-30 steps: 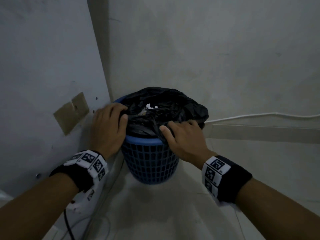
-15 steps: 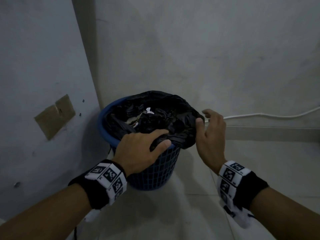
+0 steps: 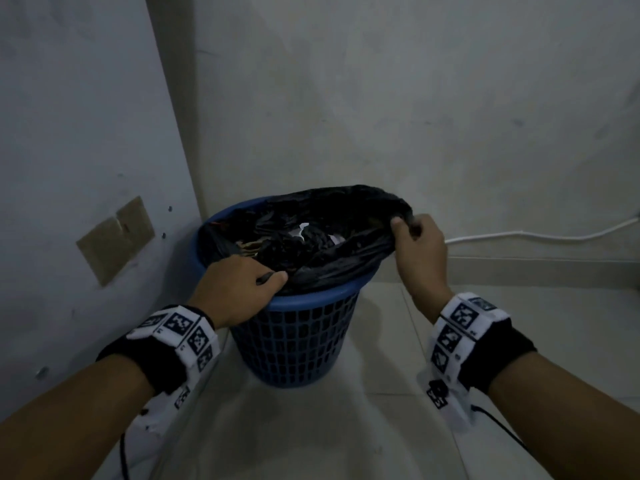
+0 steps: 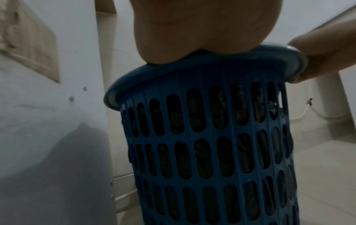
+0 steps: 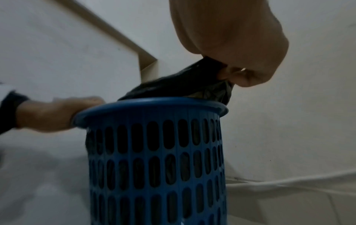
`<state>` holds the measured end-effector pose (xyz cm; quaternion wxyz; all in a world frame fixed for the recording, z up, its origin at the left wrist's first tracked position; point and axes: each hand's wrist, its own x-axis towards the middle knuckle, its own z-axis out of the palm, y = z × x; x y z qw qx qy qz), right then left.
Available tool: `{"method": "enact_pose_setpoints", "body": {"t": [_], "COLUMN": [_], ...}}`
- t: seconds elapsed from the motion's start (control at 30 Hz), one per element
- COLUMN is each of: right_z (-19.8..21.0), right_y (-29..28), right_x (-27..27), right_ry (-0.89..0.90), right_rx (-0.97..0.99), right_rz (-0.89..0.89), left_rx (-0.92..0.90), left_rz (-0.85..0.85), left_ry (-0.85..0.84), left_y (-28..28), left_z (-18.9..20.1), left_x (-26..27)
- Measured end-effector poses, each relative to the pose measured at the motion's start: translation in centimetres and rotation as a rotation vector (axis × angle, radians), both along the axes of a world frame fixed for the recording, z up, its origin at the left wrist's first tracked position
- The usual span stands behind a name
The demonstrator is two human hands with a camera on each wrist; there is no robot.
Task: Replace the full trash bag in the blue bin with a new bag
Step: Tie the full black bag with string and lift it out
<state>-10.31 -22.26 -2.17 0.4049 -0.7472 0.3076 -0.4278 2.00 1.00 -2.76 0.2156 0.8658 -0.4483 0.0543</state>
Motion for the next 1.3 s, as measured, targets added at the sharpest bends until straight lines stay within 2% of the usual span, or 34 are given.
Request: {"method": "enact_pose_setpoints", "body": {"t": [0.07, 0.23, 0.37, 0.43, 0.5, 0.6, 0.77, 0.87, 1.13, 1.3], "right_z": [-0.2, -1.5, -2.7, -3.3, -3.6, -3.6, -3.2, -2.5, -1.5, 0.7], "right_y": [1.3, 2.5, 3.0, 3.3, 3.5, 4.0, 4.6, 4.6, 5.0, 5.9], "right_x": [0.1, 0.2, 0.3, 0.2, 0.2, 0.1, 0.0, 0.4, 1.4, 0.4], "right_ry": [0.019, 0.112, 0.322, 0.503, 0.576, 0.496, 0.295, 0.225, 0.172, 0.060], "right_rx": [-0.212, -0.547, -0.712, -0.770, -0.782, -0.690, -0.383, -0.244, -0.054, 0.140], "right_rz": [0.047, 0.222, 0.300, 0.302, 0.296, 0.280, 0.308, 0.308, 0.353, 0.430], "left_rx": [-0.064, -0.275, -0.279, -0.334, -0.408, -0.434, -0.114, -0.024, -0.222, -0.303], "left_rz": [0.009, 0.105, 0.150, 0.135, 0.097, 0.030, 0.007, 0.008, -0.086, -0.125], "left_ry": [0.017, 0.071, -0.054, -0.041, 0.000, 0.029, 0.062, 0.106, 0.353, 0.253], "left_y": [0.6, 2.3, 1.9, 1.2, 0.2, -1.6, -3.8, -4.1, -3.8, -4.5], "left_z": [0.0, -0.2, 0.6, 1.6, 2.3, 2.5, 1.1, 0.5, 1.4, 1.9], "left_x": [0.7, 3.4, 3.3, 2.6, 1.5, -0.4, -3.1, -3.8, -3.2, -3.6]}}
